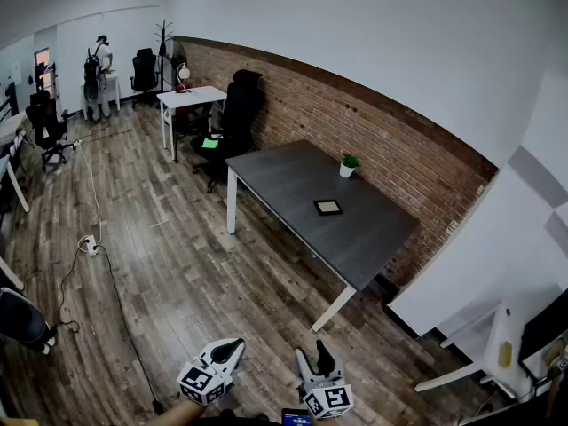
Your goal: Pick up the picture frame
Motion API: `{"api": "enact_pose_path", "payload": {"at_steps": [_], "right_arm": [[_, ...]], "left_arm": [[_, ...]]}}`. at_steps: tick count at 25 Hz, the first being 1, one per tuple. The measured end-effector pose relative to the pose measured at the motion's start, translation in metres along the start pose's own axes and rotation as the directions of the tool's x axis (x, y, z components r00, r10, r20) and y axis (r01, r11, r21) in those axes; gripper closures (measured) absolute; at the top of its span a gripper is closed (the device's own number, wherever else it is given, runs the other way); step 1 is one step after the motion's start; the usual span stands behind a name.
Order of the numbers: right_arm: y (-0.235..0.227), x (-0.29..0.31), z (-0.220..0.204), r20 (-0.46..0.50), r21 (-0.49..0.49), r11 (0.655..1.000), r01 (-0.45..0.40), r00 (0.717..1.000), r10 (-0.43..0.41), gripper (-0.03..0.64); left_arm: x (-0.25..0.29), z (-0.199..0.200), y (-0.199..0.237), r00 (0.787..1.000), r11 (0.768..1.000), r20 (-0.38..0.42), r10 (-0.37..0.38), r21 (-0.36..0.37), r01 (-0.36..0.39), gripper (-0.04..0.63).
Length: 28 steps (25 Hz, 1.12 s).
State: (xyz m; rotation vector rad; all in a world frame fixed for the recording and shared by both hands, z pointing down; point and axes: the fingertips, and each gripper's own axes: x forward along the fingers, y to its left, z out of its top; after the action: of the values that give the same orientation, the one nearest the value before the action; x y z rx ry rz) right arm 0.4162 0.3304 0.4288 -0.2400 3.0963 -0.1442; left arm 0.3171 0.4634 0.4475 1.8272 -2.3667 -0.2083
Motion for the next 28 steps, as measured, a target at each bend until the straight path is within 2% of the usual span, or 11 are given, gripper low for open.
{"api": "enact_pose_path", "payload": {"at_steps": [4,8,9,10,11,16,20,28], "right_arm": [[-0.006,-0.015,0.002,-0.002,-0.012,0.999,-0.033,0.999,0.033,0.39],[-0.015,-0.029,-0.004,-0.018,0.002,1.0,-0.03,0.999,0.03,0.39],[-0.018,-0.031,-0.003,-0.017,0.003,1.0,-0.026,1.0,0.027,0.39],[-0.021,-0.033,-0.003,-0.015,0.006,1.0,-0.024,1.0,0.024,0.39],[-0.022,-0.035,-0.002,-0.014,0.008,1.0,-0.023,1.0,0.023,0.39],[-0.026,-0.046,-0.001,-0.022,-0.001,1.0,-0.017,1.0,0.017,0.39],[-0.031,-0.053,-0.005,-0.034,-0.004,1.0,-0.011,0.999,0.011,0.39],[-0.054,-0.055,0.003,0.006,0.019,1.0,-0.018,1.0,0.018,0.39]], "left_arm": [[0.001,-0.005,-0.01,0.999,0.999,0.003,0.04,-0.013,-0.04,0.6],[0.005,-0.006,-0.024,0.999,0.999,0.007,0.044,0.006,-0.044,0.596],[0.007,-0.006,-0.026,0.999,0.999,0.006,0.047,0.012,-0.047,0.551],[0.009,-0.007,-0.027,0.999,0.998,0.0,0.055,0.016,-0.055,0.458],[0.01,-0.008,-0.027,0.998,0.998,-0.009,0.065,0.016,-0.065,0.41],[0.003,-0.013,-0.027,0.993,0.994,-0.034,0.109,0.031,-0.108,0.41],[0.0,-0.007,-0.027,0.992,0.991,-0.017,0.127,0.054,-0.125,0.41],[0.017,0.002,-0.034,0.994,0.989,0.003,0.113,0.091,-0.113,0.376]]}}
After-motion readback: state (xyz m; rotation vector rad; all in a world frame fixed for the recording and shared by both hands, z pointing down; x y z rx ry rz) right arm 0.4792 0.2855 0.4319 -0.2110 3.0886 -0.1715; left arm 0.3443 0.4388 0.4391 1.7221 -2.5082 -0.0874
